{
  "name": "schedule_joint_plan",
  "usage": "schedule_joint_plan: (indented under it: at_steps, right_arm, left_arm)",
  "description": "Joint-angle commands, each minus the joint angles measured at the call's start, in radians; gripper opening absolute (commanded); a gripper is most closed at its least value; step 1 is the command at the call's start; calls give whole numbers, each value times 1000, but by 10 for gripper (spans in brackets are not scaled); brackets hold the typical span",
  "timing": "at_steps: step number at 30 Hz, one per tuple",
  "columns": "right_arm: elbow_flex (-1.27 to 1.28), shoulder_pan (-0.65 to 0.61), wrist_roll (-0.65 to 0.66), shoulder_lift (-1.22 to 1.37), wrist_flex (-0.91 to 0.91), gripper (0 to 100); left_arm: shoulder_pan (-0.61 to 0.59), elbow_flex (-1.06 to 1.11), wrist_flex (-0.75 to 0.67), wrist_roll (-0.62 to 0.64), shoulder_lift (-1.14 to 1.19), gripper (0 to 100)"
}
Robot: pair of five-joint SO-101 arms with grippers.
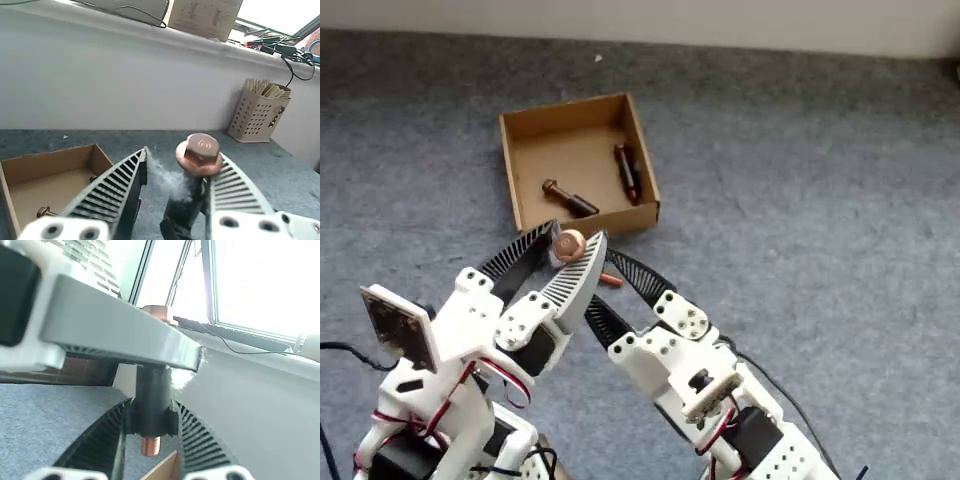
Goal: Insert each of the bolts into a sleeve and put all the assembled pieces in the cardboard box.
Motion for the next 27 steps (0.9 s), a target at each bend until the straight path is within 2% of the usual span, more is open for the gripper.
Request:
schedule_joint_plan:
  at_steps: [1,7,15,18,22,27]
  right_arm:
    - [127,-4,6,-21,-33,5]
    - [124,1,6,-18,-16,5]
    - [124,2,-8,-18,139,5]
    - [124,27,-137,-18,180,5]
    - [124,147,-327,-18,202,5]
    - [124,282,-422,-18,249,5]
  left_arm:
    - [-19,-8,44,9,7,227]
    - [-22,-8,98,9,7,267]
    - [-16,-15,163,2,4,313]
    - [-16,-15,163,-40,-1,313]
    - [-22,-15,163,-43,-1,309]
    - [-24,-13,160,-51,-1,291]
